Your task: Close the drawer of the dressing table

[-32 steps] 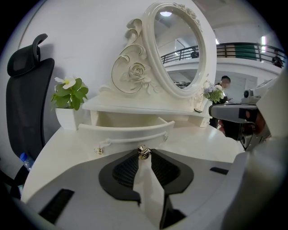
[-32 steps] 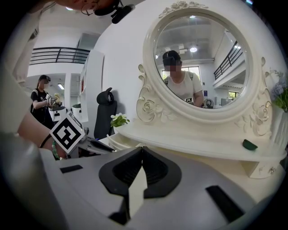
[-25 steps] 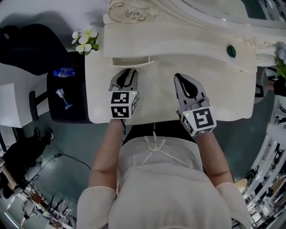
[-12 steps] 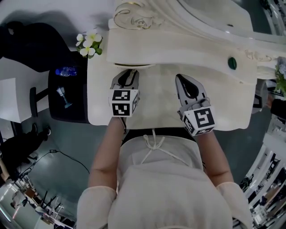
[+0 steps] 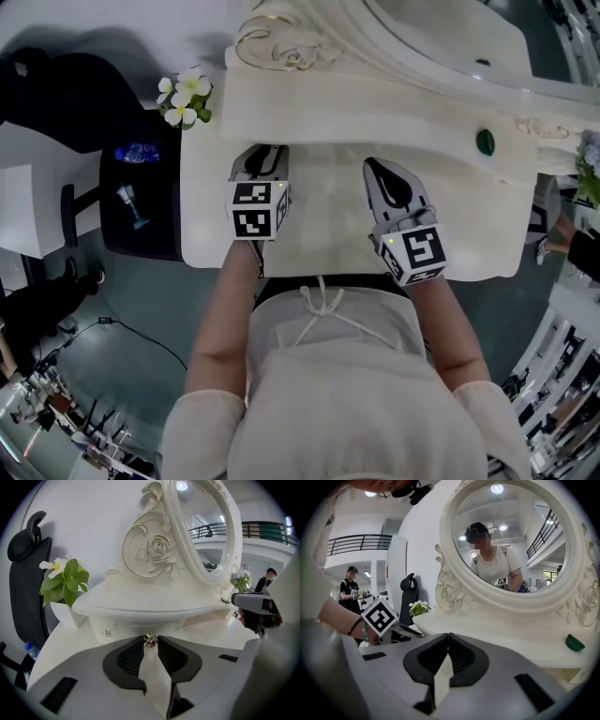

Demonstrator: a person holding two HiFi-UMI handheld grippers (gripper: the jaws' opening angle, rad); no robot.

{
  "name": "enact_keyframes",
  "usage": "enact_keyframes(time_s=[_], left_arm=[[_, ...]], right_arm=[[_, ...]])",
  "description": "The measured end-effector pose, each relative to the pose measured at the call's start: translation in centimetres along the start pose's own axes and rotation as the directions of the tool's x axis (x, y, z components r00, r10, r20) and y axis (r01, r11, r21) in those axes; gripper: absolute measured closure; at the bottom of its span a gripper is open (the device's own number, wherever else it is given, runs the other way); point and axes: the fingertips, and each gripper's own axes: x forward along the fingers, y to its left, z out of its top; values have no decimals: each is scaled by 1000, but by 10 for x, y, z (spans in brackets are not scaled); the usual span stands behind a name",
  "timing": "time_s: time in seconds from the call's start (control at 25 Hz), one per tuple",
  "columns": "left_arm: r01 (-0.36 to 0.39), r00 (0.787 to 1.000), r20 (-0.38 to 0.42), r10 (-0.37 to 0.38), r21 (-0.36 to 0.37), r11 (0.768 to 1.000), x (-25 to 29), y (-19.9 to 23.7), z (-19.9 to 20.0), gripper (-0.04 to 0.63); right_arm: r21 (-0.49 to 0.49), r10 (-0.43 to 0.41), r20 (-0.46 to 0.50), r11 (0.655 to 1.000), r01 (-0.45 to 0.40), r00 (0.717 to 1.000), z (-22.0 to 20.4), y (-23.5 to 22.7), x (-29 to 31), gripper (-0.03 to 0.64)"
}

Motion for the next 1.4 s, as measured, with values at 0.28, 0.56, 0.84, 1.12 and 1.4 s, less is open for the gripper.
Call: enact_keyframes(time_s=[0.28,0.56,0.84,1.12,1.4], left_arm=[[6,1000,22,-5,-31,1000,1,0,1,488],[29,997,67,-24,-80,996,-6,-2,8,485],[36,989,145,-29,-49,998,-47,-10,21,347],[76,966,244,-83,36,996,-108,-26,45,347],[113,916,370,-154,131,985,-166,-49,85,372]], right_arm=[[15,-6,3,1000,6,1000,0,-4,-1,611],[10,-1,9,1000,1,1000,5,5,-5,611],[9,-1,40,1000,1,999,15,23,-17,611],[8,-28,85,1000,28,996,29,40,-41,611],[-2,-55,134,998,55,989,47,49,-68,611]])
